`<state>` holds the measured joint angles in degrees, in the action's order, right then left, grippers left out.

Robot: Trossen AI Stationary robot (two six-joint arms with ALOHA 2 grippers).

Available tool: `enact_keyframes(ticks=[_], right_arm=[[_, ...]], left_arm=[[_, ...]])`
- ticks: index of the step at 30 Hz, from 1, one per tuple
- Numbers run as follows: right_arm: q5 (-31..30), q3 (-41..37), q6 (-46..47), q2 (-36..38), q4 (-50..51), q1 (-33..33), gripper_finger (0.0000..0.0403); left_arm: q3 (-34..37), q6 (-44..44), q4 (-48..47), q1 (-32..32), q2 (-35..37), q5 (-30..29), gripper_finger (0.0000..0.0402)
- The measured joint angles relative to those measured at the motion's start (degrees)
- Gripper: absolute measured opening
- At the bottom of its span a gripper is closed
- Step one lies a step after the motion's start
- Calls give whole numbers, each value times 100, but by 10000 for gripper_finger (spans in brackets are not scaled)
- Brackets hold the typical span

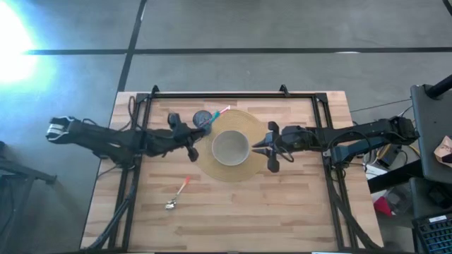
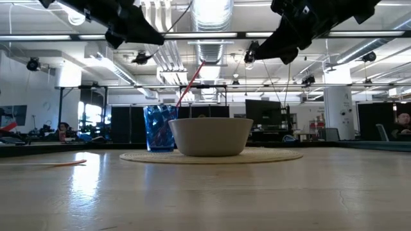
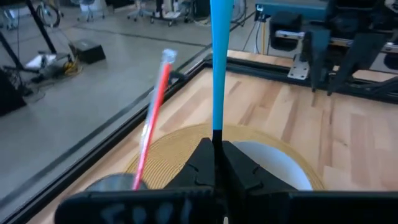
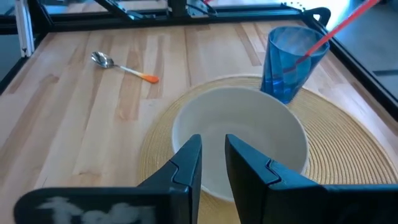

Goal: Pick & Place Utensil
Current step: Put the blue fork into the gray bowl on the brown mat

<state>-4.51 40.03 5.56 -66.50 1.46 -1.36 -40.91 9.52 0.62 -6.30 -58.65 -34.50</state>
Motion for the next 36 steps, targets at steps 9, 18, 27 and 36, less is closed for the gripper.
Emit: enact_keyframes(ticks=[9, 18, 27, 36], right_arm=[[2, 0, -437, -11, -557, -328, 68], [4, 0, -562, -9, -827, -510, 68], [-13, 2, -800, 0, -1298, -501, 80], [-1875, 76, -929, 43, -1579, -497, 145]], left_arm=[[2, -509, 1546, -236, -918, -56, 3], [-381, -843, 2029, -293, -1562, -54, 3], [-879, -1060, 2136, -298, -2239, -164, 3], [-1172, -1149, 2137, -305, -2643, -433, 3]])
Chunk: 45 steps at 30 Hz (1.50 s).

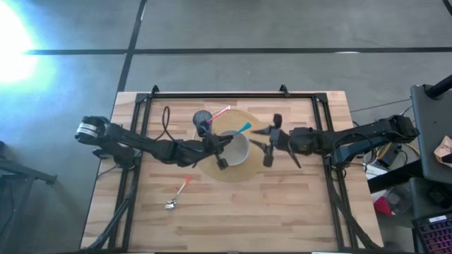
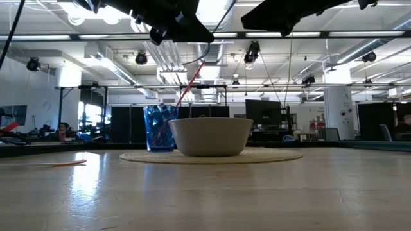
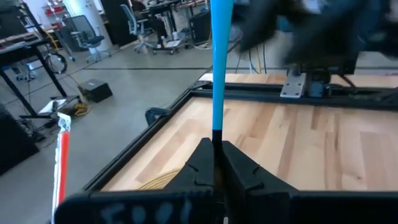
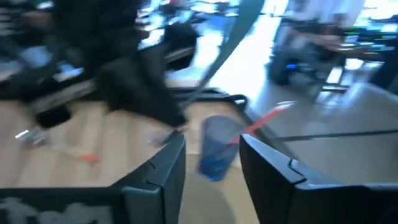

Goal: Pick & Place Utensil
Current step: Put the blue fork into the gray bowl on the brown mat

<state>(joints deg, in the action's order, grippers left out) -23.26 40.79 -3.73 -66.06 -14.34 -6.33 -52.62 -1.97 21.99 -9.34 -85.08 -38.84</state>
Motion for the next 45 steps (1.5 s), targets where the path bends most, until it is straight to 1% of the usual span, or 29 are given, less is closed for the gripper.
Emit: enact_keyframes(ticks=[1, 3, 10, 15, 25, 41, 43, 45], right_arm=[[-197, 25, 1, 0, -40, 5, 151], [-373, 45, -14, 1, -96, 5, 164], [-372, 174, 88, -9, -119, -4, 206], [-370, 210, 314, -9, -197, -4, 221], [-370, 210, 315, -18, -845, 3, 221], [-376, 210, 259, -566, -1993, 175, 219], [-470, 210, 404, -586, -2011, 186, 219], [-709, 210, 520, -623, -2026, 191, 219]], left_arm=[[-12, -24, -2, 0, -31, -27, 3], [-41, -79, 47, -1, -61, -83, 3], [-42, -123, 39, -11, -61, -316, 3], [-39, -124, 33, -11, -61, -316, 5], [-35, -127, 27, -7, -61, -310, 5], [-28, -127, -14, -4, -58, -305, 3], [-28, -127, -14, -4, -58, -305, 6], [-28, -127, -14, -4, -58, -305, 7]])
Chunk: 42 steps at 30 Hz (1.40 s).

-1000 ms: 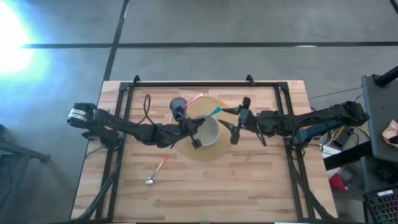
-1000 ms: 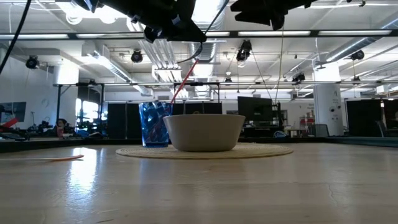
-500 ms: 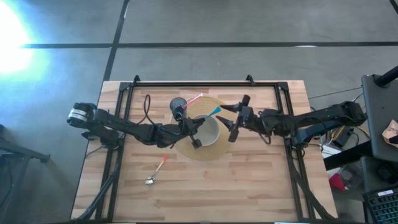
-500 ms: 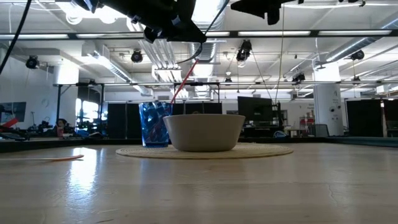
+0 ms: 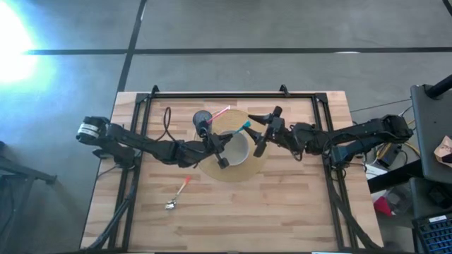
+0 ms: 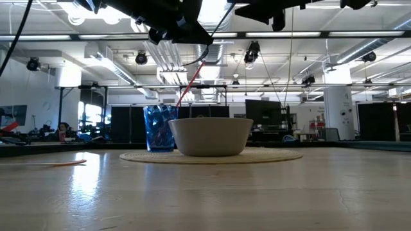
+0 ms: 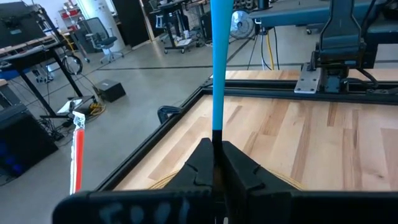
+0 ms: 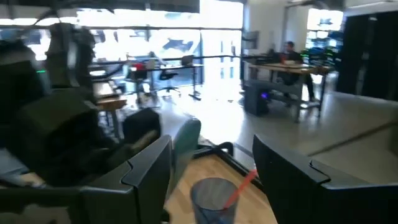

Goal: Pick & Place Utensil
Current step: Put the blue fork into the gray bowl on the brown mat

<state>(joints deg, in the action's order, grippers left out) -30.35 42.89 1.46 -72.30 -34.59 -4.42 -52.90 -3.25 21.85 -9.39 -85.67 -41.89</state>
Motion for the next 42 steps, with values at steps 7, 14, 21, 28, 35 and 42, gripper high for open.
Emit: enact_keyframes(ticks=[7, 14, 21, 28, 35, 42], right_arm=[[-159, 0, 129, -59, -24, 13, 181], [-115, 0, 107, -70, -19, 11, 66], [7, 0, 19, -70, -26, 2, 15], [219, 0, -58, -67, 47, 2, 10], [149, -11, -184, -62, 379, 20, 9], [204, -9, -176, -13, 679, 15, 8]], left_arm=[[0, 2, -4, 0, 0, -7, 4], [0, 4, -2, 4, 4, -11, 7], [0, -61, -23, 4, 4, 16, 8], [0, -35, -78, 7, 4, -7, 21], [0, 120, -264, -7, 11, 50, 44], [0, 59, -494, 0, 11, 52, 94]])
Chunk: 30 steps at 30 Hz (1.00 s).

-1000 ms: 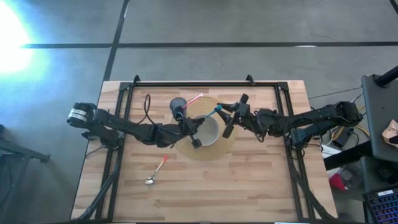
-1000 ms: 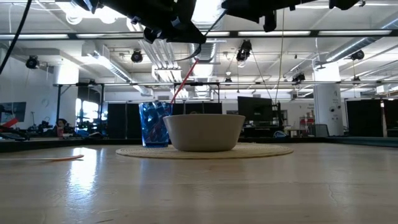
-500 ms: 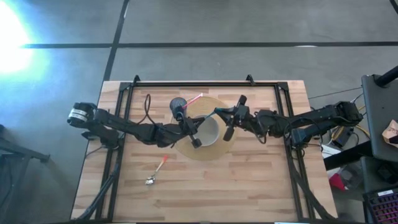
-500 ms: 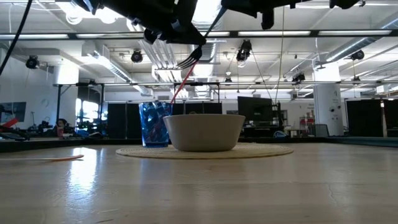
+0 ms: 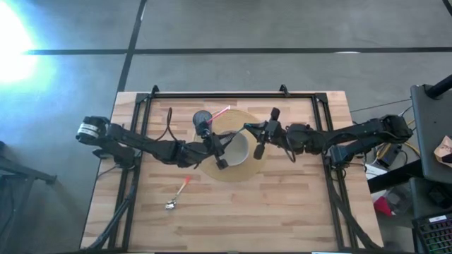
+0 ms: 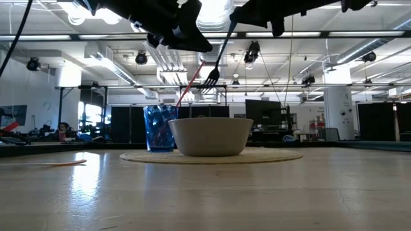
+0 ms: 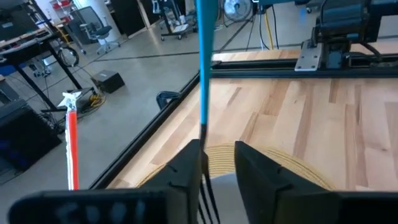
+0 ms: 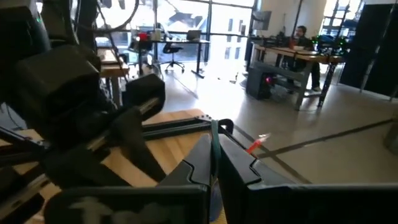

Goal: Pick & Place Utensil
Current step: Put the blue fork into the gray bowl on the brown mat

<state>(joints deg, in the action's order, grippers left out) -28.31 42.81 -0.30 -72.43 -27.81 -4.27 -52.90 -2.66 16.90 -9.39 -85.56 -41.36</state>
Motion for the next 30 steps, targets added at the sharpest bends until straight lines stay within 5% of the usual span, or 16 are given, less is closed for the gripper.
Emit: enact_keyframes(ticks=[9, 24, 30], right_arm=[[463, 4, -105, 661, 921, 0, 8], [811, 4, -719, 2150, 2215, 557, 8], [1818, 5, -265, 2383, 2430, 1384, 8]], left_arm=[[0, 164, -417, -46, 271, 1, 151], [0, 716, -1855, -160, 869, 80, 152], [0, 743, -1926, -166, 896, 83, 152]])
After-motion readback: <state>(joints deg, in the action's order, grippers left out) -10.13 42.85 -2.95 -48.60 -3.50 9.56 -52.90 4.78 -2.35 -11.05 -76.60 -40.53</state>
